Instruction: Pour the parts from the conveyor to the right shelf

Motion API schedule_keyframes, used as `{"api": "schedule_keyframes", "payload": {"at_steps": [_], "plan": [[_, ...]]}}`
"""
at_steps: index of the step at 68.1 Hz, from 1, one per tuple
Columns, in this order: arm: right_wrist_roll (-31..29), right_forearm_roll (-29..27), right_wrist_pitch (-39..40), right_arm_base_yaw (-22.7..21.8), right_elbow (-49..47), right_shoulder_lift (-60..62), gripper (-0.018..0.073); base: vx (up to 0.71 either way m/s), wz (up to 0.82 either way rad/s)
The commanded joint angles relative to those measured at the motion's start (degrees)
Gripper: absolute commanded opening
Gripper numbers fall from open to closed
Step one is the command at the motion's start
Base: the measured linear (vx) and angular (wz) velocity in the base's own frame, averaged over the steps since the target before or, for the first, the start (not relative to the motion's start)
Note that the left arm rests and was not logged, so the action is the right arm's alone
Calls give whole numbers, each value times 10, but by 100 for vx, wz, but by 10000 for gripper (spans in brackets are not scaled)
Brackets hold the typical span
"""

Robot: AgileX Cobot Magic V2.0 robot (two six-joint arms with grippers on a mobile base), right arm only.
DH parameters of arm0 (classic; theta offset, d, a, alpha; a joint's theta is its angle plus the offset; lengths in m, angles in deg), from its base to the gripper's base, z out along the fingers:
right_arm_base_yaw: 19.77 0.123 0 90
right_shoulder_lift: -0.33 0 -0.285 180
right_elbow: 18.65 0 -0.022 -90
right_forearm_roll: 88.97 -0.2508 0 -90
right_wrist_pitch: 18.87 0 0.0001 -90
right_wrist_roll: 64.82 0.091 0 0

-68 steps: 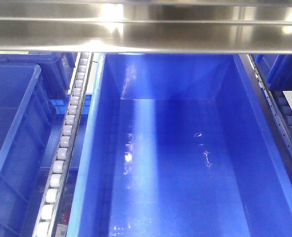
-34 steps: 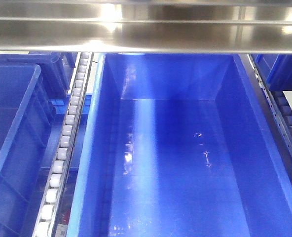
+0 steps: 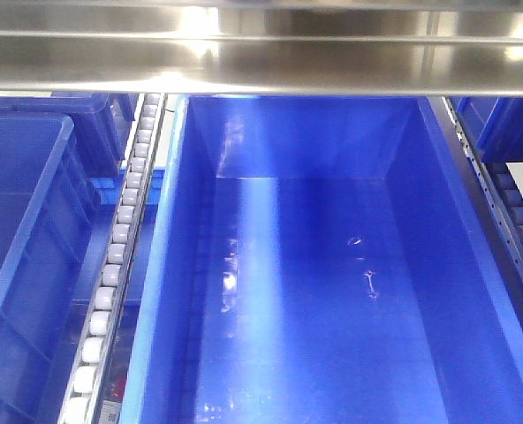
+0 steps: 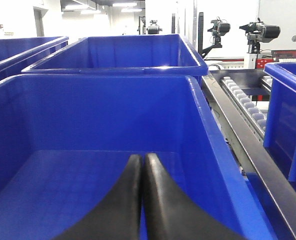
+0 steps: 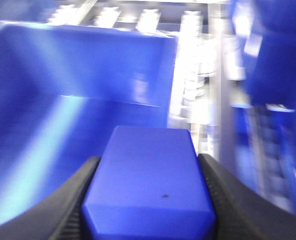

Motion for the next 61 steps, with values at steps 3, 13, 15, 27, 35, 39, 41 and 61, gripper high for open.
{"api": "schedule_keyframes", "payload": {"at_steps": [3, 13, 15, 27, 35, 39, 41, 61], "plan": [[-1, 10, -17, 39, -74, -75, -3, 0, 0], [-1, 10, -82, 98, -140, -162, -3, 0, 0], [0, 10, -93, 110, -151, -175, -3, 0, 0], [2, 9, -125, 185, -204, -263, -3, 0, 0], [3, 9, -137, 222, -227, -324, -3, 0, 0], [4, 9, -142, 235, -237, -353, -3, 0, 0], [4, 9, -144, 242, -242, -368, -3, 0, 0], [4, 6, -181, 253, -308, -542, -3, 0, 0]]}}
